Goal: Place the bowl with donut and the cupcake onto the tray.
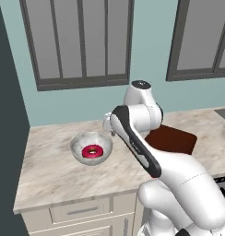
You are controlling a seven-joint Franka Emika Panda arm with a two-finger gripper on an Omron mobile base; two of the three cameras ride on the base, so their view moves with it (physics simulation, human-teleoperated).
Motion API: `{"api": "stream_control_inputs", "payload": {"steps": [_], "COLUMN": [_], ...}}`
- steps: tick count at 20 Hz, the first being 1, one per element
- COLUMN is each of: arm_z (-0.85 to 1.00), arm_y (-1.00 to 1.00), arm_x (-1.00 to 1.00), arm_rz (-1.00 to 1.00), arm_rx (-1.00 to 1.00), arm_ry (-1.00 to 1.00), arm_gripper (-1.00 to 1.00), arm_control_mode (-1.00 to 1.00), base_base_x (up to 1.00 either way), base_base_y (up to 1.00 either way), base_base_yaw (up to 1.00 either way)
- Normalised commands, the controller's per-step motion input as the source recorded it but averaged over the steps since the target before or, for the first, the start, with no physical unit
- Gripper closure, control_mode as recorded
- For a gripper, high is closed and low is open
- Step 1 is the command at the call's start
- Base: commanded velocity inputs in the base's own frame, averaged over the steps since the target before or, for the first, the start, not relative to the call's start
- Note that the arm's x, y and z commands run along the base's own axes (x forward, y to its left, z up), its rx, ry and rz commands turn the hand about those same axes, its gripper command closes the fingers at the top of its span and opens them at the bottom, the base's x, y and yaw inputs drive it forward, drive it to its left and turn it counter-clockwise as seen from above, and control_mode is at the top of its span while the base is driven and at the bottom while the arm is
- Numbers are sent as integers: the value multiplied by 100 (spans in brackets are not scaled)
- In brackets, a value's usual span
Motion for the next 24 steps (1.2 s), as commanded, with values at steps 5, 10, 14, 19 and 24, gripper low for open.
{"api": "stream_control_inputs", "payload": {"steps": [5,10,14,19,24], "arm_z": [-16,-21,-18,-11,-7], "arm_y": [9,10,6,0,0], "arm_x": [13,6,0,7,17], "arm_rz": [0,0,0,0,0], "arm_rx": [0,0,0,2,2], "arm_ry": [0,0,0,0,0], "arm_gripper": [-100,-100,-100,-100,-100], "arm_control_mode": [-100,-100,-100,-100,-100], "base_base_x": [0,0,0,0,0], "base_base_y": [0,0,0,0,0], "base_base_yaw": [0,0,0,0,0]}}
